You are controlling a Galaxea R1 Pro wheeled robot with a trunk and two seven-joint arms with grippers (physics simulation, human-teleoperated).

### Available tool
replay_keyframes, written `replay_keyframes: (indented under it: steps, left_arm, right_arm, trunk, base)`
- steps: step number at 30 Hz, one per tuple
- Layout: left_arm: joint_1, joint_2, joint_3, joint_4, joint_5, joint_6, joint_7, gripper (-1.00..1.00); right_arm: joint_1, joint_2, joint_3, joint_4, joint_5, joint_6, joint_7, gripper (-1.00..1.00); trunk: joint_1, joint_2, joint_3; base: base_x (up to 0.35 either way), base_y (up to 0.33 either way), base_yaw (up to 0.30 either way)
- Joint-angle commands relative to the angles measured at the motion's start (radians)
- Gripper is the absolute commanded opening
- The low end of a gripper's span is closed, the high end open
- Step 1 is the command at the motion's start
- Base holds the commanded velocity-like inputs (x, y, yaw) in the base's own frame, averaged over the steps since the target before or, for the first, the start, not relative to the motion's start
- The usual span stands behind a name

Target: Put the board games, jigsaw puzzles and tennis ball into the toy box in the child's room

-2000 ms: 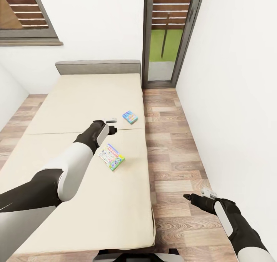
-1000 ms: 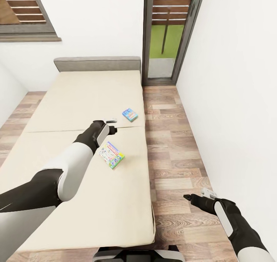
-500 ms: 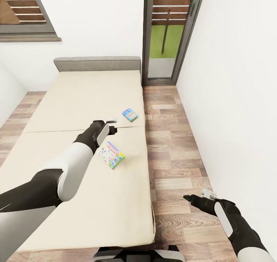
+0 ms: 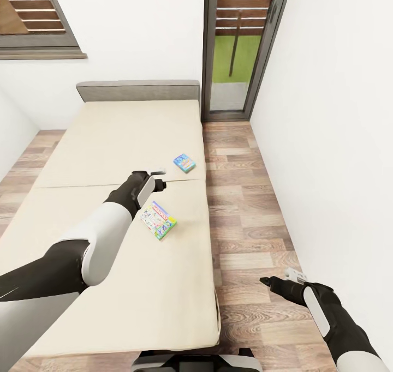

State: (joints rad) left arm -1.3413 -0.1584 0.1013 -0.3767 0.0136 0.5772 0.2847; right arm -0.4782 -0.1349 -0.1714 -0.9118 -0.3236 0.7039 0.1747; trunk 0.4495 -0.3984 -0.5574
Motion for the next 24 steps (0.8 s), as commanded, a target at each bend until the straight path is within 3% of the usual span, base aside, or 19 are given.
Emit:
replay_keyframes:
  steps: [1,24]
  left_arm:
    - [-0.001,-0.001,0.006,-0.001,0.002,0.004,0.004,1.00]
    - [-0.001,-0.001,0.008,0.001,0.002,0.007,0.004,1.00]
  right_arm:
    - [0.000,0.000,-0.002,-0.001,0.003,0.006,0.005,1.00]
    - [0.000,0.001,-0.001,-0.002,0.005,0.006,0.002,1.00]
  trunk:
    - [0.001,-0.002,-0.001]
    - [0.001,-0.002,-0.005]
  base:
    - [0.000,0.000,0.000]
    - [0.000,0.000,0.000]
